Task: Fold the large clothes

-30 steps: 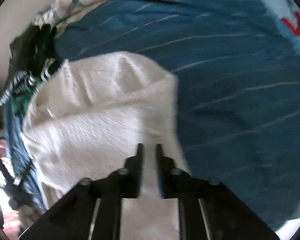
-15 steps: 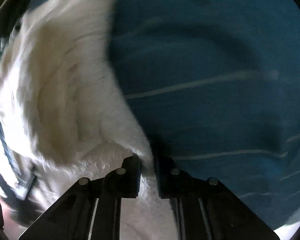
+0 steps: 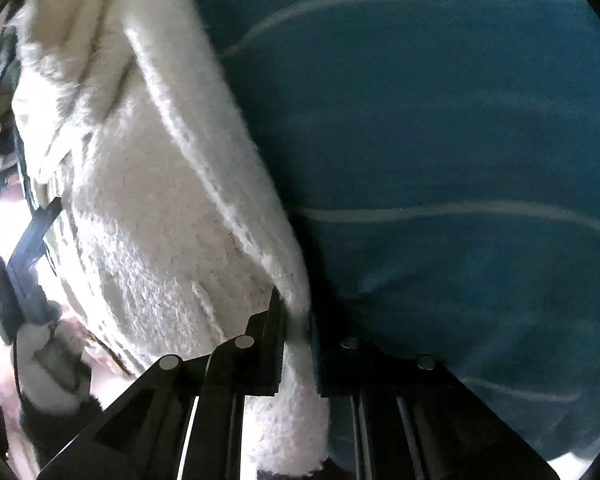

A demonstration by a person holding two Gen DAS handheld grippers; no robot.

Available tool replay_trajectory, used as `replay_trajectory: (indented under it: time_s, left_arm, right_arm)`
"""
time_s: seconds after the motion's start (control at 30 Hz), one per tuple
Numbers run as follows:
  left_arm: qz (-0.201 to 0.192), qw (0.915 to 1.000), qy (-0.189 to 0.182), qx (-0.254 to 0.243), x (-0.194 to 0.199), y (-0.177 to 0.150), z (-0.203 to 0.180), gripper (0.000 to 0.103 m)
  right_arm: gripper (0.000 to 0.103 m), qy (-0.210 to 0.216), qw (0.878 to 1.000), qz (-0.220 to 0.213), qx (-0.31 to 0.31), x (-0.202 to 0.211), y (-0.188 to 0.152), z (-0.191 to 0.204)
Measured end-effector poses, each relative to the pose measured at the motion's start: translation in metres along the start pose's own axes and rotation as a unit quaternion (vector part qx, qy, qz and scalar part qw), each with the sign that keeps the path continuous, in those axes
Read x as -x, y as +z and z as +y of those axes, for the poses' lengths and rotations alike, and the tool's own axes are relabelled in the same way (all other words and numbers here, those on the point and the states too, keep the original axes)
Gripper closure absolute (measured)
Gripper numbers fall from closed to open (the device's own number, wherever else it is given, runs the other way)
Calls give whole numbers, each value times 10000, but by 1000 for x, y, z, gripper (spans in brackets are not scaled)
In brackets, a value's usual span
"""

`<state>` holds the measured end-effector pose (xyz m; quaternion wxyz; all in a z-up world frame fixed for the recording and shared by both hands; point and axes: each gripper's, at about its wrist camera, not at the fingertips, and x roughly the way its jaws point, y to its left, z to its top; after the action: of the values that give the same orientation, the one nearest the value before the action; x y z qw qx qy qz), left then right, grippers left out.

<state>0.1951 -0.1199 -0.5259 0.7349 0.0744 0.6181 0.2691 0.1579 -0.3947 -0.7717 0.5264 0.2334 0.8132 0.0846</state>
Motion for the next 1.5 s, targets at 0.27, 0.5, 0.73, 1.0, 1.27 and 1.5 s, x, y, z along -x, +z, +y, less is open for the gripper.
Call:
replay_trajectory:
  time_s: [0.27, 0.5, 0.73, 1.0, 1.27, 1.5]
  left_arm:
    - [-65, 9889, 1355, -604, 79, -77, -48, 0]
    - [-17, 9730, 1699, -1563, 143, -158, -145, 0]
    - [121, 9673, 1425, -2097, 168, -202, -214, 0]
    - [259, 9641, 1535, -2150, 160, -210, -243, 0]
    - [86, 9617, 1559, -2252, 159, -202, -261, 0]
    - [348, 9630, 2162, -1569, 108, -168, -228, 0]
  right_arm:
    - [30, -1289, 9799, -676, 1364, 71, -8, 19]
    - [30, -1815, 9753, -802, 970, 117, -17, -39]
    - [30, -1849, 9797, -768, 115, 158, -22, -123]
    - [30, -1716, 9817, -796, -208, 211, 5, -160]
    - [30, -1559, 9844, -792, -199, 243, 25, -150]
    - [30, -1436, 9861, -801, -235, 236, 33, -114]
